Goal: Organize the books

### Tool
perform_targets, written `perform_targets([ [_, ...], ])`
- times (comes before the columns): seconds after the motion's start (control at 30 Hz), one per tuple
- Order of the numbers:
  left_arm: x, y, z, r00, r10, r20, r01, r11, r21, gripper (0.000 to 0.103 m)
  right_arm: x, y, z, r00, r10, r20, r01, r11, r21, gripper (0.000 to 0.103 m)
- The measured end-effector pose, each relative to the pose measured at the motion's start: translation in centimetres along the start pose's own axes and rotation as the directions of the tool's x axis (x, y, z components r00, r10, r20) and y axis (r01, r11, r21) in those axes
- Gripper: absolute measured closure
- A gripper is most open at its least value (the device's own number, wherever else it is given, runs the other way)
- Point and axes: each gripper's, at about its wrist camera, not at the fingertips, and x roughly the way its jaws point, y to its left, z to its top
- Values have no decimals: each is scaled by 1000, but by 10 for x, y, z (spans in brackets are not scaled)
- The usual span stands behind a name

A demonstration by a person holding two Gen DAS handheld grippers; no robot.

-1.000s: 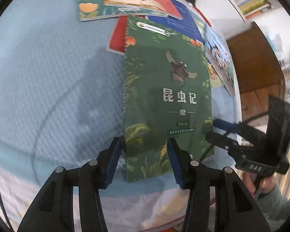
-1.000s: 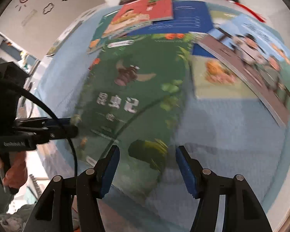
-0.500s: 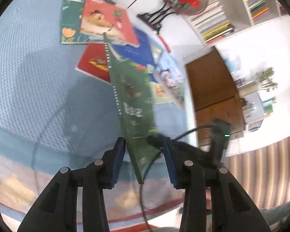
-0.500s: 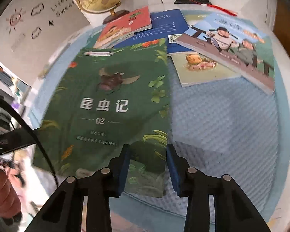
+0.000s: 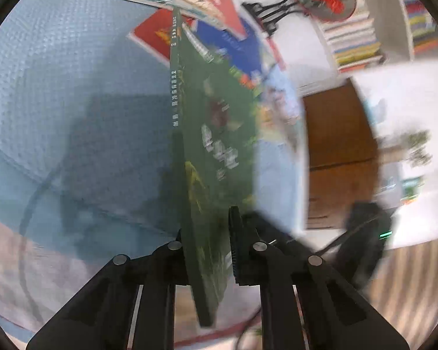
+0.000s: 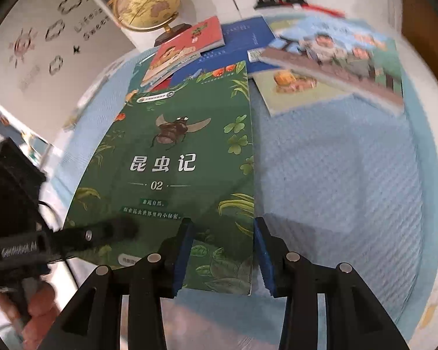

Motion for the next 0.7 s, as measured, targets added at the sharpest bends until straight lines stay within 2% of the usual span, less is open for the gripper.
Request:
perform_targets([
  [0.03,-1,-2,3,999,-37,-4,37,999,-21,92,-3,-6,-1,999,35,-8,-35,999,36,60],
  [0.1,-7,-5,5,995,-103,-3,103,993,-53,92,-10,-23,-6,992,128,-5,-126,982,143,46],
  [0.27,-9,-2,7,974,-228,-12,224,964,-146,92,-11,-49,-13,955,296,17,-289,913,289,37],
  [0.33,-11,7,7,961,-277,-12,270,943,-195,92,-5,-55,-12,926,376,39,-365,863,349,37],
  [0.37,-11,11,7,956,-295,-13,285,934,-215,92,2,-59,-10,904,425,56,-411,824,390,37],
  [0.43,-12,16,7,954,-300,-15,288,928,-236,92,9,-60,-8,873,483,76,-465,773,431,37],
  [0.5,-8,21,9,953,-303,-32,285,924,-253,92,15,-57,-5,845,524,103,-510,733,451,51],
  [0.53,-8,23,9,955,-292,-40,274,928,-252,92,16,-54,-5,847,522,103,-508,736,447,57],
  [0.57,-8,24,9,961,-274,-47,255,936,-245,92,16,-47,-2,862,499,91,-488,765,421,70],
  [0.67,-11,22,10,981,-176,-77,159,969,-188,94,7,-21,4,924,381,43,-376,879,293,73],
  [0.7,-11,21,11,986,-141,-85,126,979,-161,94,5,-14,7,937,348,33,-345,904,251,75],
])
